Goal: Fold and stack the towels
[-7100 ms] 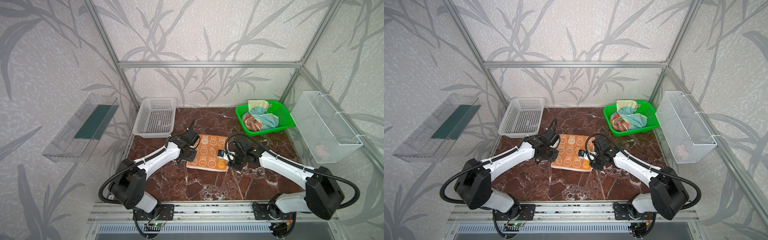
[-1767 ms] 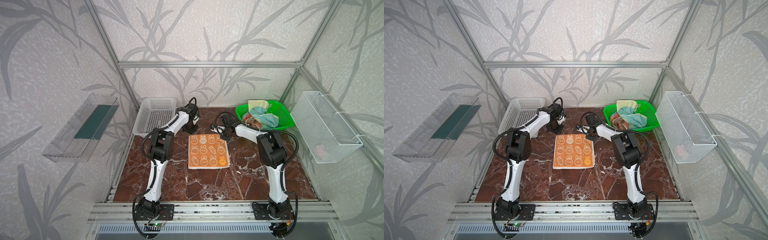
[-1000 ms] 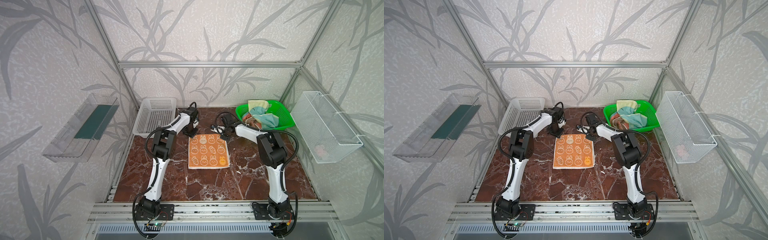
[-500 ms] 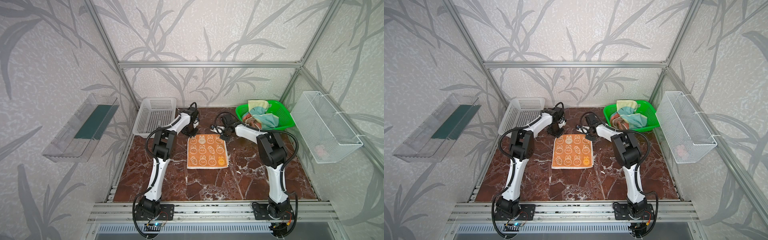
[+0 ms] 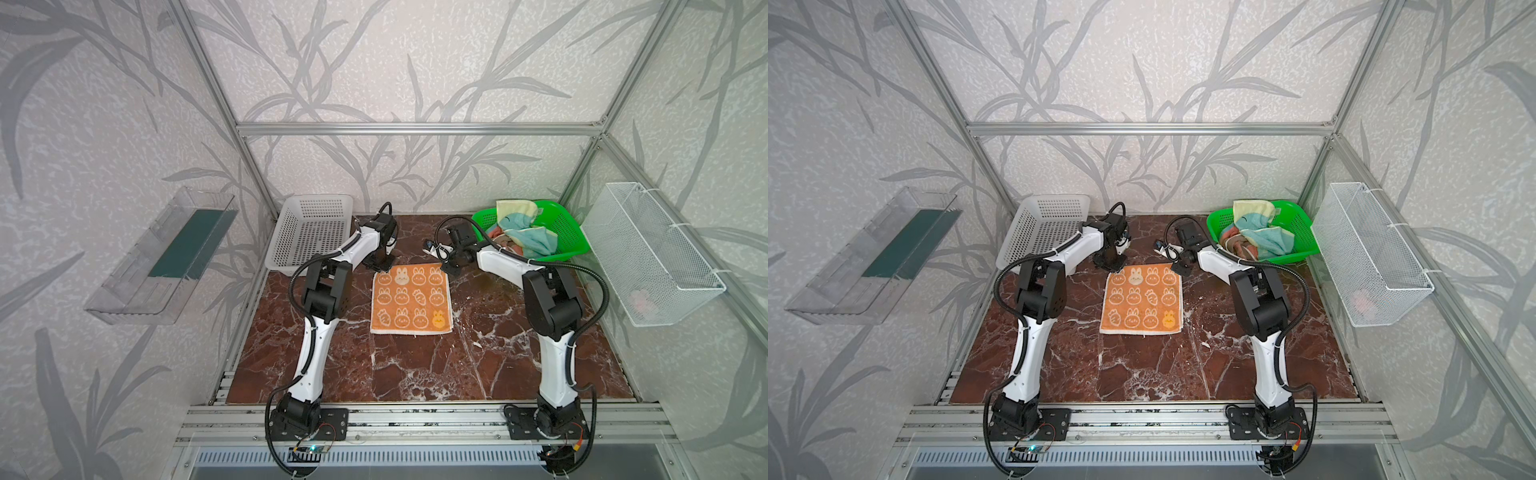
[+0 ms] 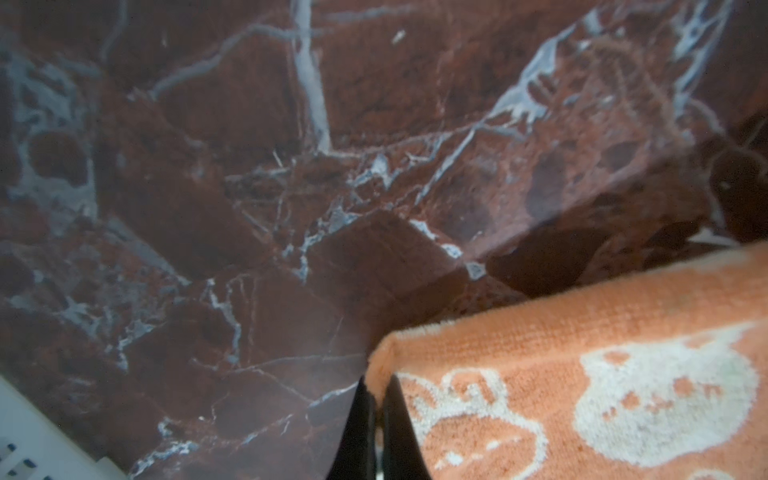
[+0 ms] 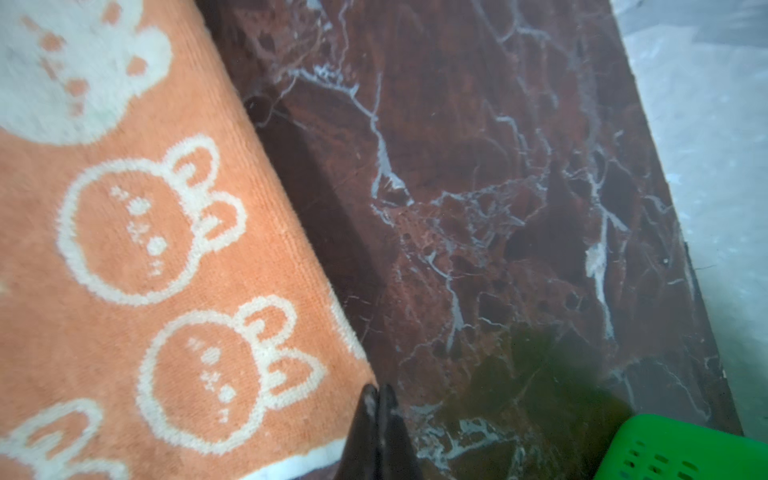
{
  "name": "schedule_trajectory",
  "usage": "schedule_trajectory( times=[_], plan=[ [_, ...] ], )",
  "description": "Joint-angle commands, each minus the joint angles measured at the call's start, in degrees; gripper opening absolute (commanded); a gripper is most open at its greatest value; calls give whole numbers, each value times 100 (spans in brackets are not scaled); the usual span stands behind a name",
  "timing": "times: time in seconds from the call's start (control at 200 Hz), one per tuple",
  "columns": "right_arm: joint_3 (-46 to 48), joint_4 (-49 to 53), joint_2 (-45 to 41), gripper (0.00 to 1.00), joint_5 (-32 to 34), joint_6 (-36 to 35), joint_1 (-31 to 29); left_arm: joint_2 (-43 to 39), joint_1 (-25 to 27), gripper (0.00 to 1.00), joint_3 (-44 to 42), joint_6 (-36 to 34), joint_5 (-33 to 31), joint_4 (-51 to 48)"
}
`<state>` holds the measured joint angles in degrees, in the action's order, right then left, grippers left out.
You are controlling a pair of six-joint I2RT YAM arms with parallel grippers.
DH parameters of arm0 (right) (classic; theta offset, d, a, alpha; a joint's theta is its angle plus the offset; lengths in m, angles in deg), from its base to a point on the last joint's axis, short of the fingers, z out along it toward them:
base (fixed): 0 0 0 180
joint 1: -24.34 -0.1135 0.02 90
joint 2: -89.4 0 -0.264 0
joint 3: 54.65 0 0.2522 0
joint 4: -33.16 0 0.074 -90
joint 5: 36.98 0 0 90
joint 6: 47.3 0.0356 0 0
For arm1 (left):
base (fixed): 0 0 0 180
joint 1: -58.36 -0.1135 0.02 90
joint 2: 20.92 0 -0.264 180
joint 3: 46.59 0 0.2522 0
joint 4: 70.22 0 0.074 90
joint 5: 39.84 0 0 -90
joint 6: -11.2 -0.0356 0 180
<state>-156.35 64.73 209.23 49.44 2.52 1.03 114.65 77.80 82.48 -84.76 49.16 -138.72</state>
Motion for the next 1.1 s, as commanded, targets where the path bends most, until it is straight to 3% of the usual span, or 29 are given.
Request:
schedule_trajectory(
  times=[0.0, 0.135, 0.545, 1.095],
  plan=[
    [-144, -14, -294, 0, -264, 236, 107, -537, -30, 0, -63, 65, -282, 297],
    [-55, -44, -287, 0, -294, 134, 112, -852, -28, 0, -463, 161, -368, 713],
    [373, -222, -600, 0, -453, 98, 124, -2330, 33, 0, -2730, 138, -321, 2307],
    [1206, 192, -1757, 0, -571, 642, 105, -3364, 209, 0, -3686, 545, -101, 2441]
  ],
)
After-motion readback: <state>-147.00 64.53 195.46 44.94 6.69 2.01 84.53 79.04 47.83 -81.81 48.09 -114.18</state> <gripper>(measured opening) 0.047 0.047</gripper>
